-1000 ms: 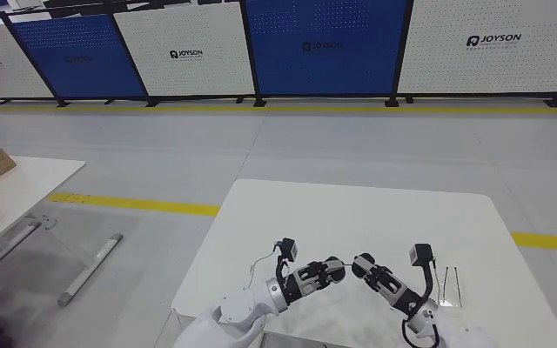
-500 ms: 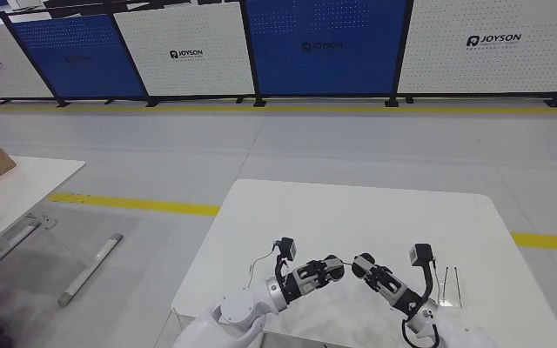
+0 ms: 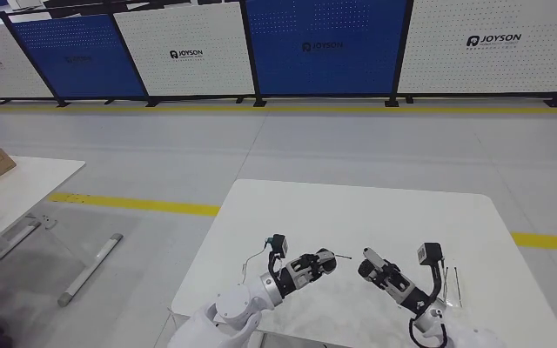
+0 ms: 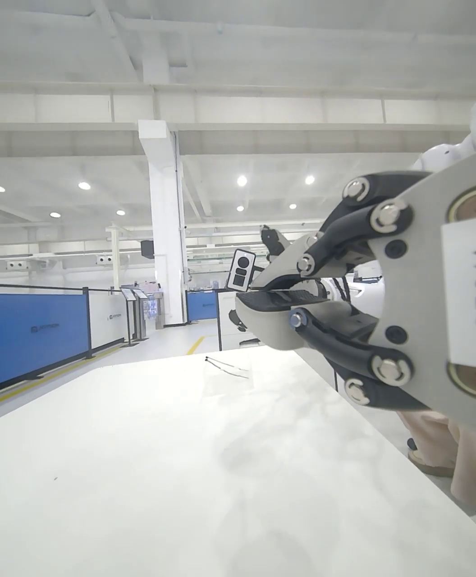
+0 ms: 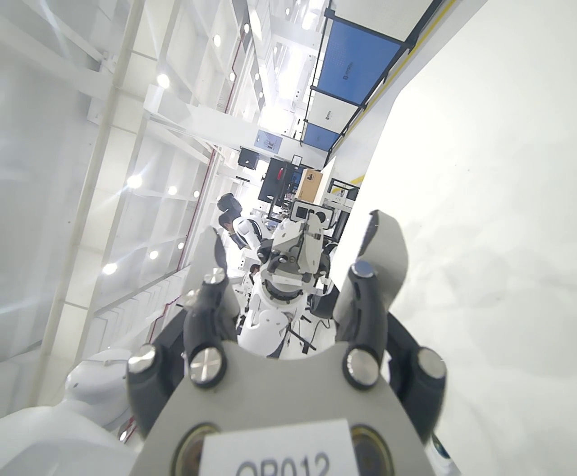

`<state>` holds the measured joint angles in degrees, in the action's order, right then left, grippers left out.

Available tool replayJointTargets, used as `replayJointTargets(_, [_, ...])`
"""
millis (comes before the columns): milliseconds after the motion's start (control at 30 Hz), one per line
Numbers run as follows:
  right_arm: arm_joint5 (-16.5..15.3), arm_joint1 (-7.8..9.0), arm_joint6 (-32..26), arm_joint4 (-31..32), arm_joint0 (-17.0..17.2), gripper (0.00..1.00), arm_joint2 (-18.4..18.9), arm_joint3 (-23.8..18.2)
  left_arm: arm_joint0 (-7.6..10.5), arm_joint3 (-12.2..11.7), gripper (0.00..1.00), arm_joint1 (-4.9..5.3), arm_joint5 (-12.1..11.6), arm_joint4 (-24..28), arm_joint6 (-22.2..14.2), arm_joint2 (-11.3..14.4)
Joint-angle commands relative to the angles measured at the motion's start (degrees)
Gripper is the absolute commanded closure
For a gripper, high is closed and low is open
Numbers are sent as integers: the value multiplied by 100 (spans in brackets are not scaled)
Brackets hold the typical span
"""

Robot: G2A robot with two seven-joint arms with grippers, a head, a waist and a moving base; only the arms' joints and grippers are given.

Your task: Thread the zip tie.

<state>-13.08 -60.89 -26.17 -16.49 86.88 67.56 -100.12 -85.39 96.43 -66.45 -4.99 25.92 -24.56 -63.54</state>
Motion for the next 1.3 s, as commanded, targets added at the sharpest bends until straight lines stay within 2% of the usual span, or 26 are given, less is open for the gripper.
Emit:
replayJointTargets(0, [-77,18,-11,-98,91,0,178,-12,-38,37,100,56,237,-279,-45,-174])
replayJointTargets(100, [-176,43,-110,-282,219,0,418,2,-103,79,100,111,533,-514,-104,-311])
replayJointTargets(167, [-203,49,-137,-336,253,0,476,4,-131,86,100,117,641,-399,-159,-339])
replayJointTargets(500, [-203,49,-137,-336,253,0,476,4,-131,86,100,117,641,-399,-159,-339])
replayJointTargets(567, [-203,49,-137,-336,253,0,476,4,-109,103,100,107,666,-234,-218,-303])
replayJointTargets(667, [-203,49,-137,-336,253,0,476,4,-80,185,100,109,698,273,-435,-415])
replayJointTargets(733, [-203,49,-137,-336,253,0,476,4,-104,326,100,127,688,495,-533,-568])
replayJointTargets(900, [-203,49,-137,-336,253,0,476,4,-286,1039,100,185,686,846,-689,-970])
replayJointTargets(1100, [-203,49,-137,-336,253,0,476,4,-424,1777,100,222,822,1001,-467,-1330])
replayJointTargets(1167, [-203,49,-137,-336,253,0,476,4,-444,1862,100,226,870,994,-366,-1379])
replayJointTargets(1267, [-203,49,-137,-336,253,0,476,4,-444,1862,100,226,870,994,-366,-1379])
